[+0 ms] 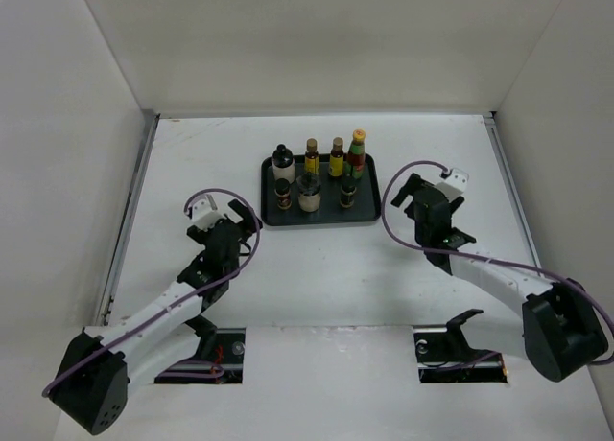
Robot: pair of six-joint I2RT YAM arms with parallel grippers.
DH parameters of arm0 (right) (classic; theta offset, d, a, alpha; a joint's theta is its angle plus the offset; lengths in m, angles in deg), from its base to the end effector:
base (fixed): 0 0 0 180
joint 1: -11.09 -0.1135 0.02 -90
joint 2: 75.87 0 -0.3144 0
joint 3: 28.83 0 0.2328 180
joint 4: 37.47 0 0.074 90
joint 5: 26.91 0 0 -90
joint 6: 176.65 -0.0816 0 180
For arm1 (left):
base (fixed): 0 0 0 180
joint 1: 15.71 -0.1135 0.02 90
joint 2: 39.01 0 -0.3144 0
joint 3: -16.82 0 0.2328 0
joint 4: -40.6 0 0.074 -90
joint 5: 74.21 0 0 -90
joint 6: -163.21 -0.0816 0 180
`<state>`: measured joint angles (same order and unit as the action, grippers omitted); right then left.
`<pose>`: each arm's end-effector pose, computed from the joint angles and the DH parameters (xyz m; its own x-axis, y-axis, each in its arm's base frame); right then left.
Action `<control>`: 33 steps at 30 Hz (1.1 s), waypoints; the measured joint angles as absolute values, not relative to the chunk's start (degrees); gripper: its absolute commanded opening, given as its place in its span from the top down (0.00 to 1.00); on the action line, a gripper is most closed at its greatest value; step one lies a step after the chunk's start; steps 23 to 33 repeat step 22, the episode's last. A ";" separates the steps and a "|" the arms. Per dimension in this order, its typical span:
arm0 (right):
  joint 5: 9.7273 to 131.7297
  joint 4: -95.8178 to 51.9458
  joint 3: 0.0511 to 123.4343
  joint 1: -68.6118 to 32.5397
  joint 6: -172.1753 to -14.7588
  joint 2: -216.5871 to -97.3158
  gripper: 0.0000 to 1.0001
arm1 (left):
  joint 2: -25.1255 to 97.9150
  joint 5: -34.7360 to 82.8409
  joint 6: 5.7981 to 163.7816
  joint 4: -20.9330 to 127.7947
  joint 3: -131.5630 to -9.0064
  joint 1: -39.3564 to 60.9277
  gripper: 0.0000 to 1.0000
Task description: Organize the condiment bottles
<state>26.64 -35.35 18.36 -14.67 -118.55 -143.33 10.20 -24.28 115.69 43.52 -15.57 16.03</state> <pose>0.2435 0.0637 0.2700 -0.2145 0.3684 -0.9046 0.3045 0.9052 0.2965 0.1687 -0.0426 0.2381 -0.1357 -0.5237 -0.8410 -0.2771 0.8350 -0.4753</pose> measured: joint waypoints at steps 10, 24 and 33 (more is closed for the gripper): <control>28.65 -40.62 10.16 -11.67 -123.86 -138.06 0.57 | 9.52 -22.51 115.97 60.38 -19.94 9.41 0.00; 35.12 -44.14 8.85 -9.14 -125.94 -133.65 0.40 | 9.52 -21.42 116.02 66.56 -23.85 11.07 0.00; 35.12 -44.14 8.85 -9.14 -125.94 -133.65 0.40 | 9.52 -21.42 116.02 66.56 -23.85 11.07 0.00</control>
